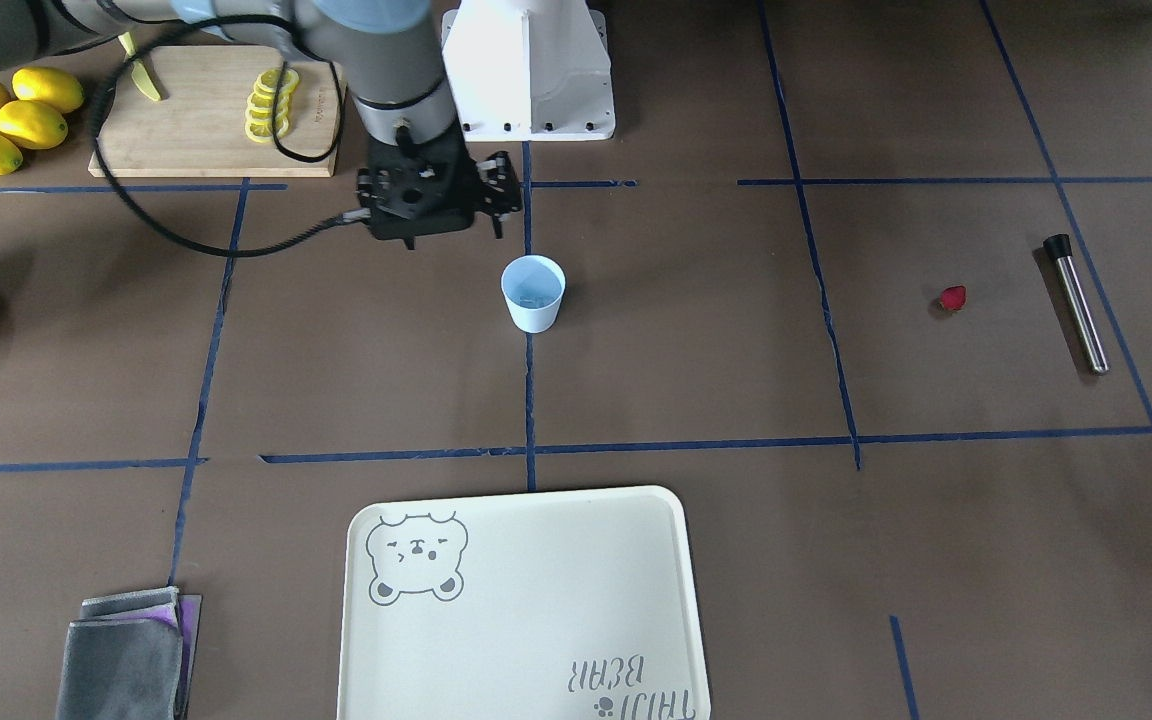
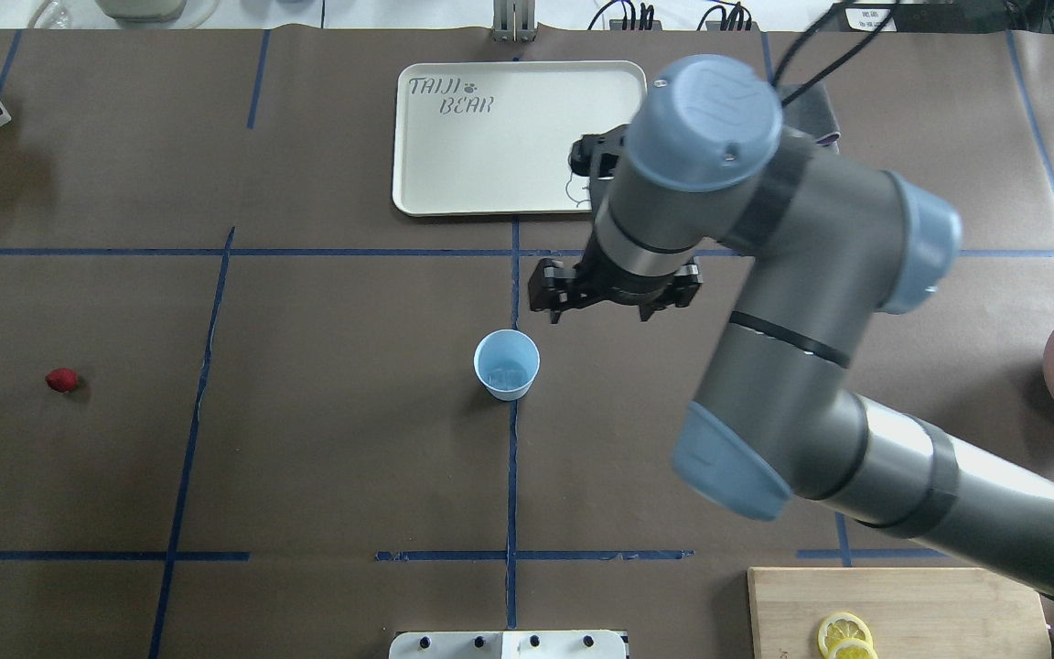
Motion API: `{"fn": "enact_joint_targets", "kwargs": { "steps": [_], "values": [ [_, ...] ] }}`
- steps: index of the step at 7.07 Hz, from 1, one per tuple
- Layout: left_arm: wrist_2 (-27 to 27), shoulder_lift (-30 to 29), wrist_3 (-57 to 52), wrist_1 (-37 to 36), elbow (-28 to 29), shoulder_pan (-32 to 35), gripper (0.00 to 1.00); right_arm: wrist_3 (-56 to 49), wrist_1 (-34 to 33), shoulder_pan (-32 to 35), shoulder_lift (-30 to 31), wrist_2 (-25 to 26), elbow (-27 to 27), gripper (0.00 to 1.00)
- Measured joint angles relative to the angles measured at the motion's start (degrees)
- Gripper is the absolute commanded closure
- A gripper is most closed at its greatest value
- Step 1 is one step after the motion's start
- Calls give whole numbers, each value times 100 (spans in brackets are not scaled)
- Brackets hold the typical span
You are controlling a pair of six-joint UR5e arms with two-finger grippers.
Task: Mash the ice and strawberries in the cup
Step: 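Move the empty right gripper back over the pink bowl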
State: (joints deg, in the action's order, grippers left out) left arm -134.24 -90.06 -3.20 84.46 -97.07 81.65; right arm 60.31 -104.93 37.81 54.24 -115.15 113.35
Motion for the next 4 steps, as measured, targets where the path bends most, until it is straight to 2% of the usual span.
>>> {"fn": "enact_joint_targets", "kwargs": {
  "steps": [2, 4],
  "values": [
    [-9, 17, 16, 0, -27, 5, 0, -1062, -525, 720, 1063, -131, 952, 0],
    [-16, 38, 28, 1, -84, 8, 0, -2542, -666, 1434, 2095, -210, 1387, 0]
  ]
}}
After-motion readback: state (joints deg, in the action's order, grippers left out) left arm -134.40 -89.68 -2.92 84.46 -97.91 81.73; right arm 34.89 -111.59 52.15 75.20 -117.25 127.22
